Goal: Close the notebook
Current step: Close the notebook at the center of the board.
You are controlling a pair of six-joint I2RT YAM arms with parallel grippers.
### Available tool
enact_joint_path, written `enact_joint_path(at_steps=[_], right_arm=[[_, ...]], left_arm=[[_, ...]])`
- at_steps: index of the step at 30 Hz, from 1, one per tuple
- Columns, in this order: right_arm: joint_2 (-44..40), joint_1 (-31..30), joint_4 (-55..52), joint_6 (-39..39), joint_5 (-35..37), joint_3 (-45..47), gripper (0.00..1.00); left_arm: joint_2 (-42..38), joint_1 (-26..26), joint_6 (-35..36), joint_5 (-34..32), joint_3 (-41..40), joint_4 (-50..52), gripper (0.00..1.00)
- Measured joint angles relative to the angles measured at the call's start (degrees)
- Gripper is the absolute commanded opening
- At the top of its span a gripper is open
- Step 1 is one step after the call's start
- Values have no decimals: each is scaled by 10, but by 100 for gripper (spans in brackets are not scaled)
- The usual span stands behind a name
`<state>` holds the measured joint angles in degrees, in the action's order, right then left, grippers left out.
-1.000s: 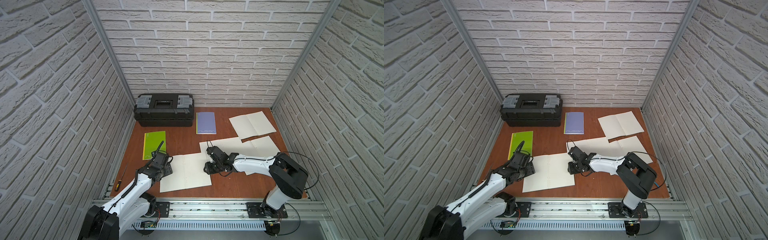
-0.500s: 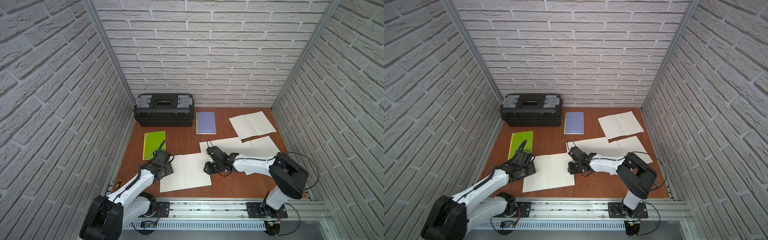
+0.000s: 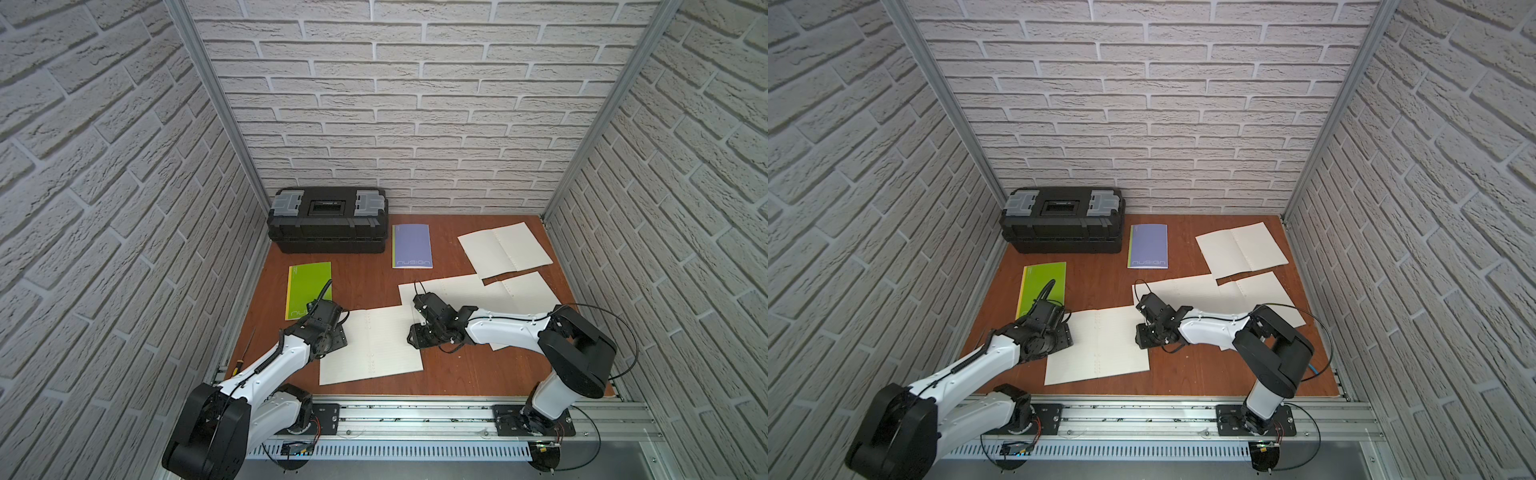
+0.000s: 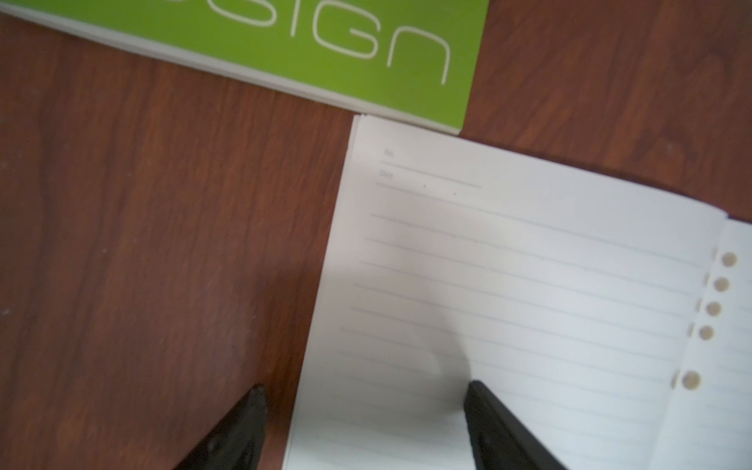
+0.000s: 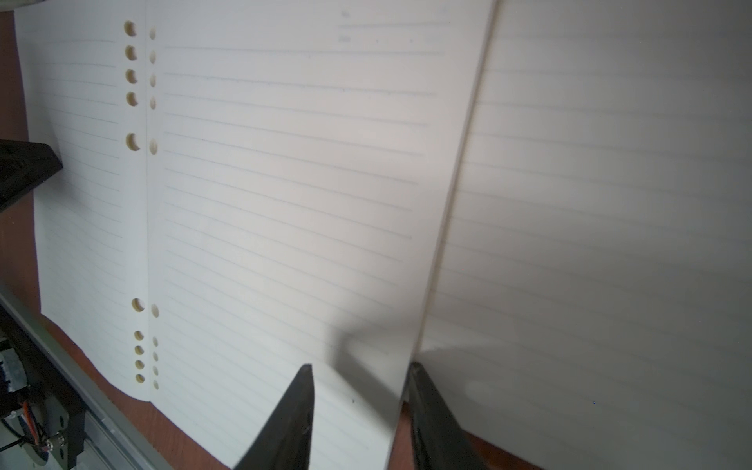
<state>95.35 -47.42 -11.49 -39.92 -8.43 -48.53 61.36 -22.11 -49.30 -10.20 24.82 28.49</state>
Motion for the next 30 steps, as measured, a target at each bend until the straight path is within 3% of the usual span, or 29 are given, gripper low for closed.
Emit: enact_joint_path(at_steps=[30], right_arm=[[0, 0, -1, -2, 0, 0, 39]], left_arm=[[-34, 10, -11, 68, -28, -70, 77]])
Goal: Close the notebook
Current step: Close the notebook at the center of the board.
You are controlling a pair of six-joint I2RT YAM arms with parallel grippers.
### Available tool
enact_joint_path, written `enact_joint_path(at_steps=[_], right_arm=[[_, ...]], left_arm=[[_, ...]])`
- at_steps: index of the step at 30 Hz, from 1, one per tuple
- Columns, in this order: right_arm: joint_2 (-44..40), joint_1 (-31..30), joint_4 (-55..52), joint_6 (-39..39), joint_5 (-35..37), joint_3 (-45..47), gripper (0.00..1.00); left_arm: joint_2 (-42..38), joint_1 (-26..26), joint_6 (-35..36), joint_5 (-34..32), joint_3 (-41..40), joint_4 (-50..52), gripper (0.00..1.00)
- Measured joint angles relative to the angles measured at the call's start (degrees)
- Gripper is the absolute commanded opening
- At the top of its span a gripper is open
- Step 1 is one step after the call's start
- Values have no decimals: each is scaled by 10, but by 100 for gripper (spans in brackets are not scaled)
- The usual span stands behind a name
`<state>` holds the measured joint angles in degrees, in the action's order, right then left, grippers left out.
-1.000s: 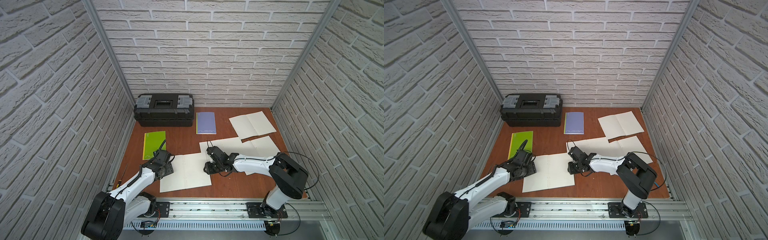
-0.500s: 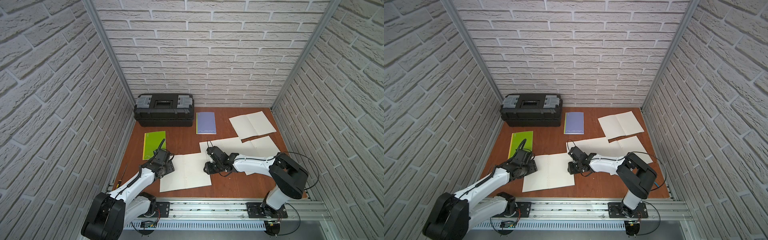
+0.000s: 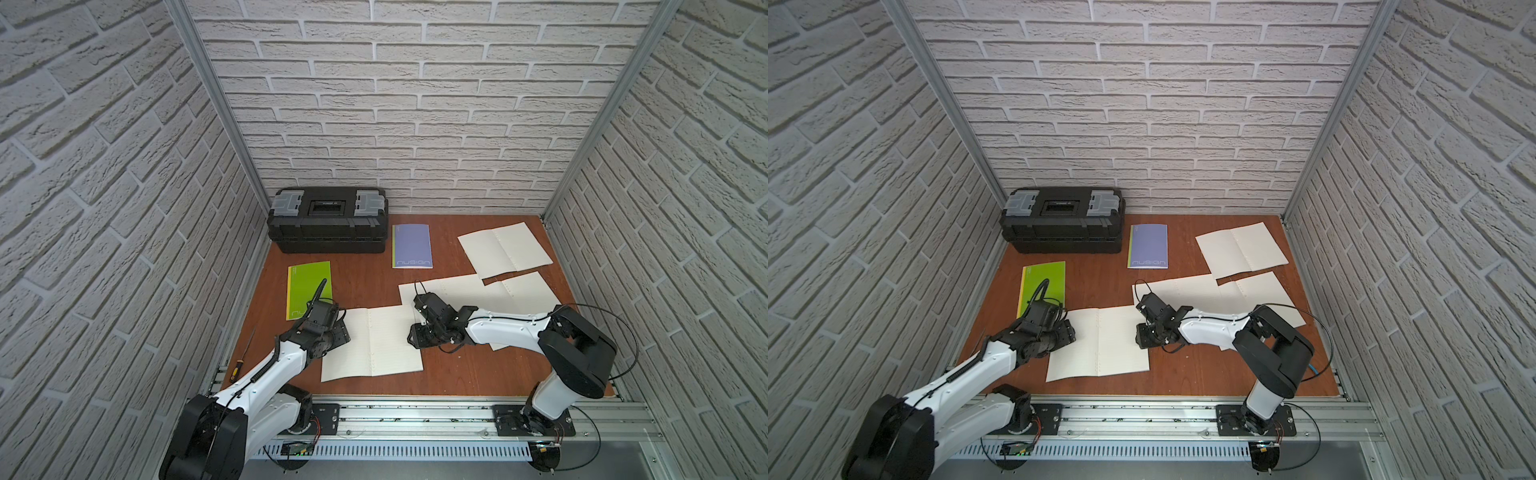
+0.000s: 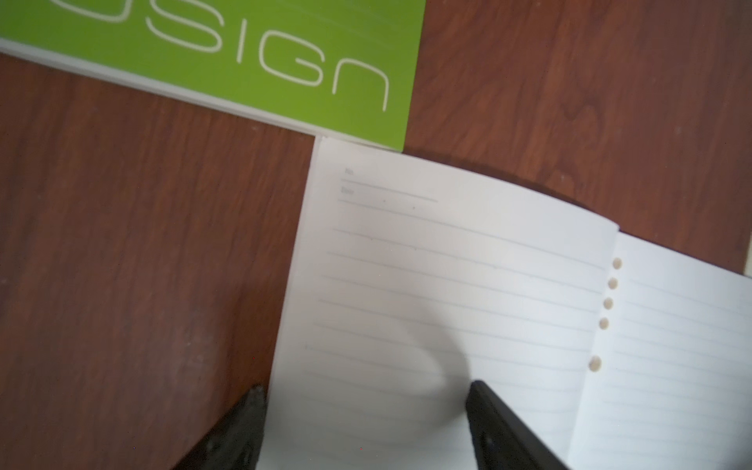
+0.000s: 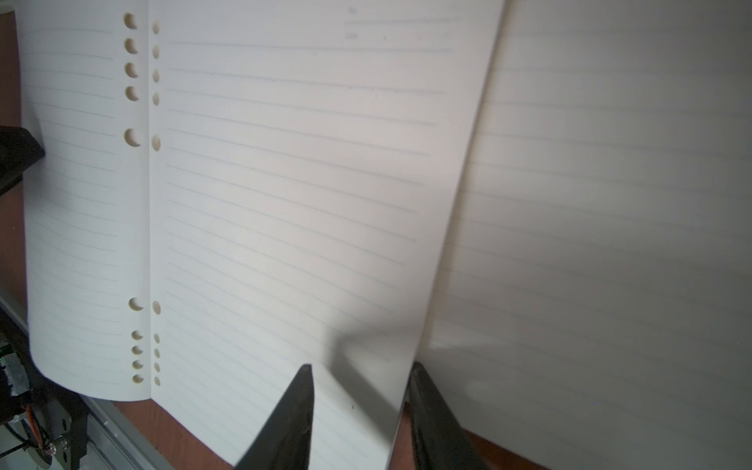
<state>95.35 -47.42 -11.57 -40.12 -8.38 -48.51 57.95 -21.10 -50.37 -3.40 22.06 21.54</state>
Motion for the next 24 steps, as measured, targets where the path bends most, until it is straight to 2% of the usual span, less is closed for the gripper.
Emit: enact_joint_path(at_steps=[6, 16, 24], right_arm=[[0, 0, -1, 0, 1, 0, 39], [0, -1, 3, 0, -3, 0, 39], [0, -1, 3, 0, -3, 0, 39]], left_arm=[[-13, 2, 2, 23, -8, -16, 78], [-59, -5, 7, 127, -23, -28, 78], [-78, -9, 6, 168, -27, -35, 79]])
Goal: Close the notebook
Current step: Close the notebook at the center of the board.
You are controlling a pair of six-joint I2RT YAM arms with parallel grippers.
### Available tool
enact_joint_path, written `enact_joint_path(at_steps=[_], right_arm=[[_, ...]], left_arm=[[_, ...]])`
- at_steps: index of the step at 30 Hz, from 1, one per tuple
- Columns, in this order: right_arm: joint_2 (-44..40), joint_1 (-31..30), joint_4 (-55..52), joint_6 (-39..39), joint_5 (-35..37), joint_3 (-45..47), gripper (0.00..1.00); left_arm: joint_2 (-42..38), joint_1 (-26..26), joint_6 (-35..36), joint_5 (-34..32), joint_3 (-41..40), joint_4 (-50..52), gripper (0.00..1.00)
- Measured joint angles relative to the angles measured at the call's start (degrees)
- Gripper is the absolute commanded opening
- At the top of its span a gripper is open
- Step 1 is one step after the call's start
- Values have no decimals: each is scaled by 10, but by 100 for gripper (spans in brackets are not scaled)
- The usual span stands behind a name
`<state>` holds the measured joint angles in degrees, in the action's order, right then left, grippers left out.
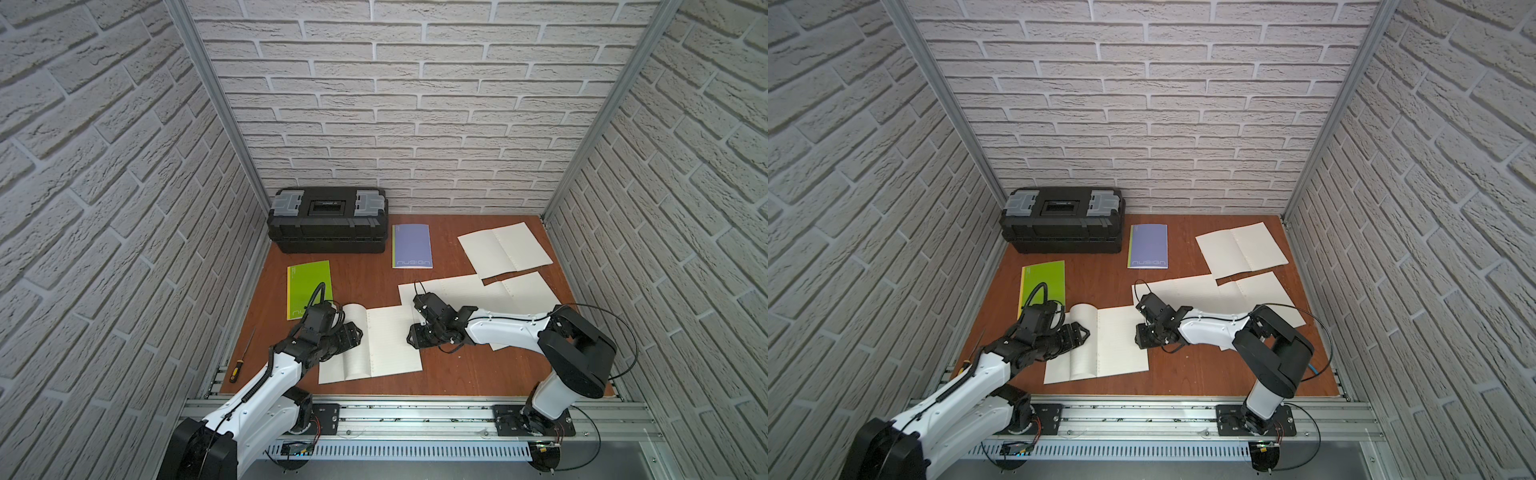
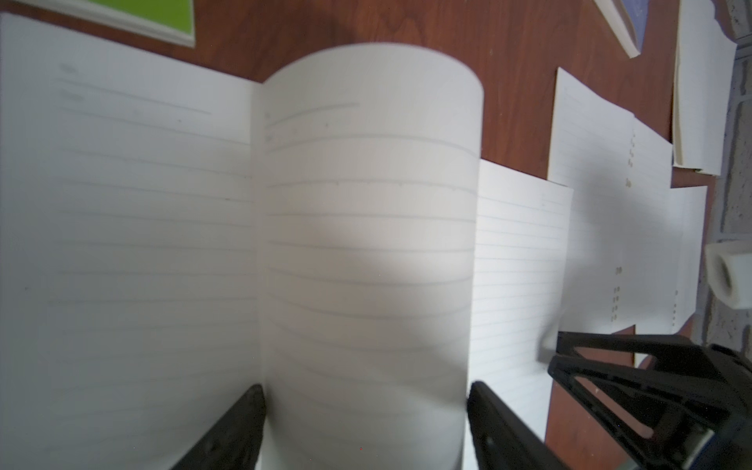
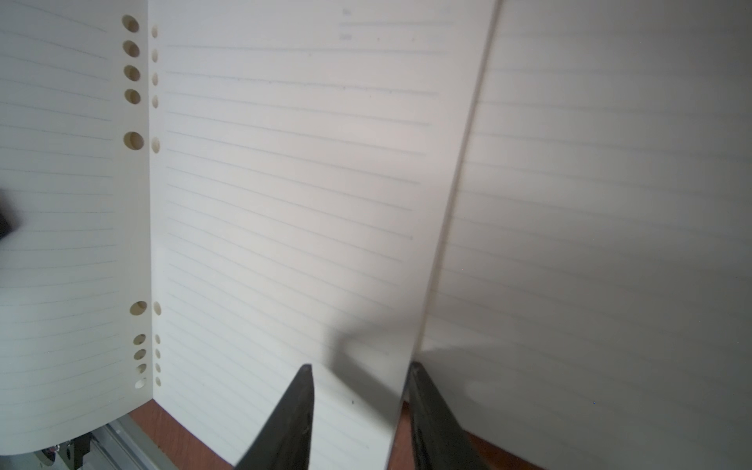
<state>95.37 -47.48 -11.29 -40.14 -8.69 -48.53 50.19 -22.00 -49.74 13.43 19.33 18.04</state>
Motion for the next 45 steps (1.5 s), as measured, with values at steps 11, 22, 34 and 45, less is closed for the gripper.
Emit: enact_joint_path(at_steps=[11, 22, 34, 45], right_arm=[[0, 0, 0, 0, 0, 0, 39], [-11, -2, -24, 0, 1, 0, 40], [-61, -2, -53, 0, 15, 0, 42], [-149, 9, -98, 3, 48, 0, 45]], left_arm=[[-29, -15, -1, 35, 0, -28, 80], [36, -63, 0, 46, 18, -79, 80], [95, -83, 1, 55, 44, -138, 81], [141, -114, 0, 76, 55, -196, 80]])
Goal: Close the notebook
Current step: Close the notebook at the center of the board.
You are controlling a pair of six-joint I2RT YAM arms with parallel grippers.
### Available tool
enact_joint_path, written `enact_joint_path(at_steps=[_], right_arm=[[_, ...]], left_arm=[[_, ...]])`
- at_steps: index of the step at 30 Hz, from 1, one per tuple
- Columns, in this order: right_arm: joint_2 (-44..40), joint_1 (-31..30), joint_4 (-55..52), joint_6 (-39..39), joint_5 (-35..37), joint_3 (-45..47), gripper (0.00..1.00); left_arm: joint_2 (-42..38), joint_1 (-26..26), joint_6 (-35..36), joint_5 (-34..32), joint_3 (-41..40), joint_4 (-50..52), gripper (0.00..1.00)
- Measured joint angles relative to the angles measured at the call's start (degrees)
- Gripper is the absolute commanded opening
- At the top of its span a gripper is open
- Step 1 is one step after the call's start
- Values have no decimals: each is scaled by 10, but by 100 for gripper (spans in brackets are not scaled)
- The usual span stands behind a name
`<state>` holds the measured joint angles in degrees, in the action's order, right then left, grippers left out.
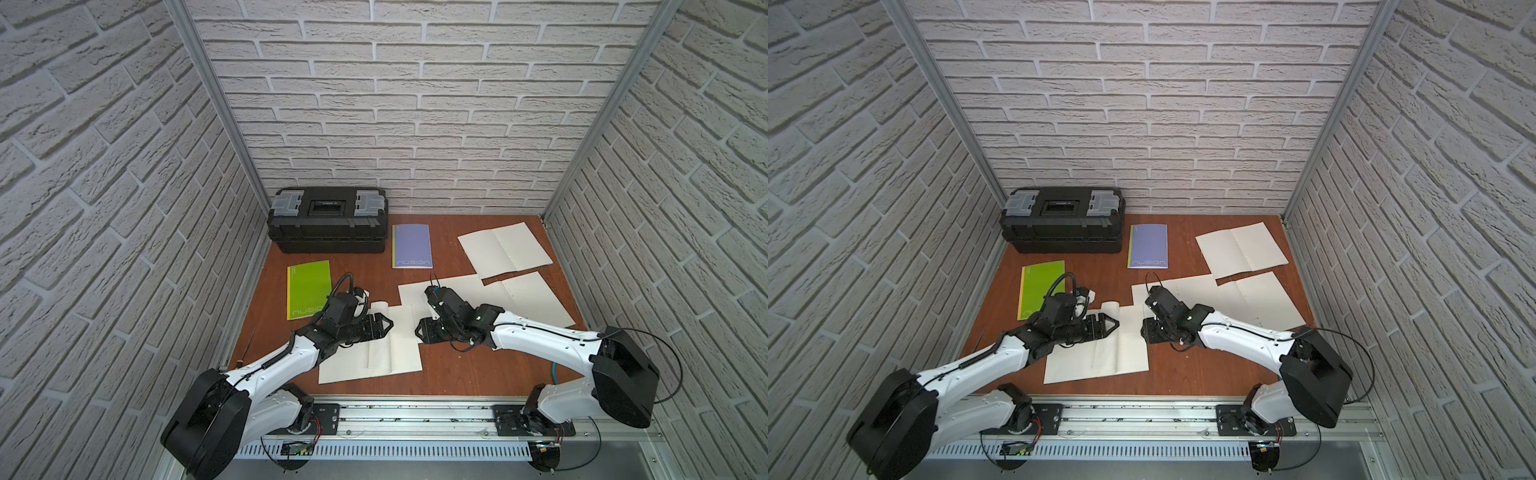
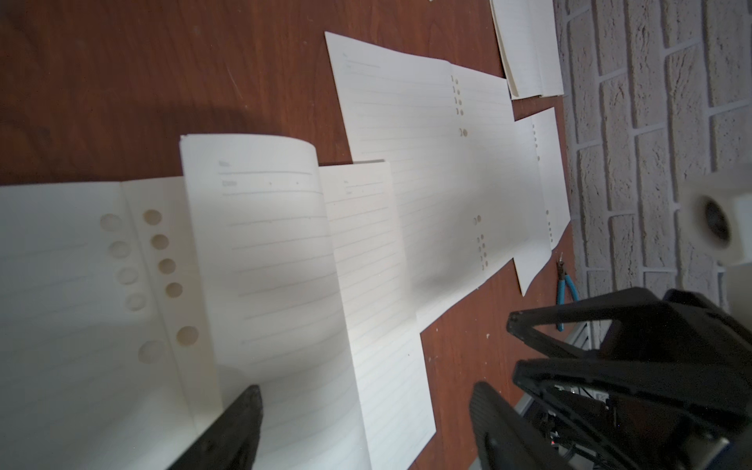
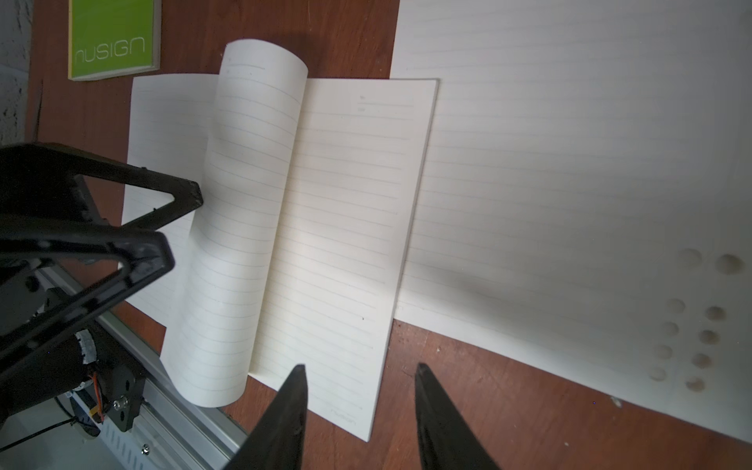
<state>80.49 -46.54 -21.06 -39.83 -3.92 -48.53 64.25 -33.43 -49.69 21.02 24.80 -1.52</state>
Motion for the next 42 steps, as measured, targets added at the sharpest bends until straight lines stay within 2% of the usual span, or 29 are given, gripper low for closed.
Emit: enact_joint_path(at_steps=[8, 20, 32, 36, 42], right_arm=[[-31, 18, -26, 2, 16, 0, 45], [-38, 29, -43, 10, 22, 2, 46], [-38, 33, -49, 13, 22, 2, 46], [-35, 33, -48, 13, 22, 1, 46], [-21, 35, -44, 13, 15, -1, 46]], left_arm=[[12, -19, 0, 18, 15, -46, 81], [10, -27, 9, 22, 24, -57, 83], [-48, -27, 18, 19, 24, -44, 85], [-79, -27, 23, 2, 24, -22, 85], [-138, -27, 24, -75, 23, 53, 85]])
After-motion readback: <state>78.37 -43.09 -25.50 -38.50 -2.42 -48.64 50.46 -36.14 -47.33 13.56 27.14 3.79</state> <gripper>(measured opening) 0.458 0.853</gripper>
